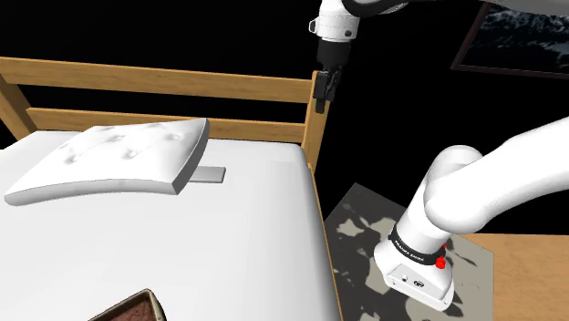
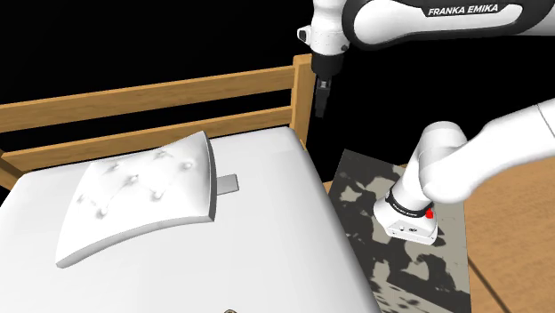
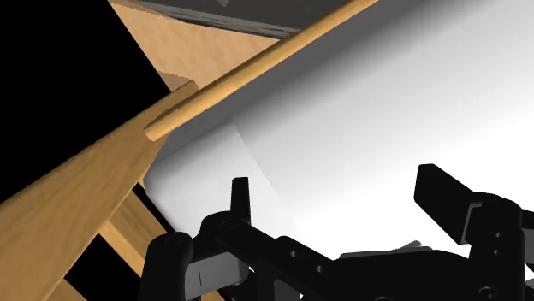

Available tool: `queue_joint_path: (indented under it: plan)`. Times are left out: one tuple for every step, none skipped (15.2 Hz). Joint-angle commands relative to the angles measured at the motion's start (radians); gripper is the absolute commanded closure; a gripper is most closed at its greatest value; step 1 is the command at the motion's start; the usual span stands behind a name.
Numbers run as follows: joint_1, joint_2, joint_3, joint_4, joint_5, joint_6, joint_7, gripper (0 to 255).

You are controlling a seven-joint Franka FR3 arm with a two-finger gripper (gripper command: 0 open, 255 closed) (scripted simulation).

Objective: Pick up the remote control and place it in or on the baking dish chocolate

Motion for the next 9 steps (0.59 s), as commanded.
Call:
queue_joint_path:
  plan:
    - [0.019, 0.057, 0.015, 0.002, 0.012, 0.059, -0.003, 0]
    - [0.027, 0.088, 0.021, 0.008, 0.016, 0.084, -0.007, 0]
    - [0.035, 0.119, 0.027, 0.016, 0.019, 0.108, -0.010, 0]
    - [0.043, 0.150, 0.033, 0.025, 0.023, 0.132, -0.014, 0]
    - [0.051, 0.181, 0.039, 0.035, 0.026, 0.155, -0.018, 0]
    - [0.058, 0.213, 0.045, 0.046, 0.029, 0.177, -0.022, 0]
    - [0.065, 0.245, 0.052, 0.058, 0.031, 0.198, -0.026, 0]
    - [0.073, 0.277, 0.058, 0.071, 0.033, 0.219, -0.029, 0]
    - [0.079, 0.309, 0.065, 0.085, 0.035, 0.238, -0.033, 0]
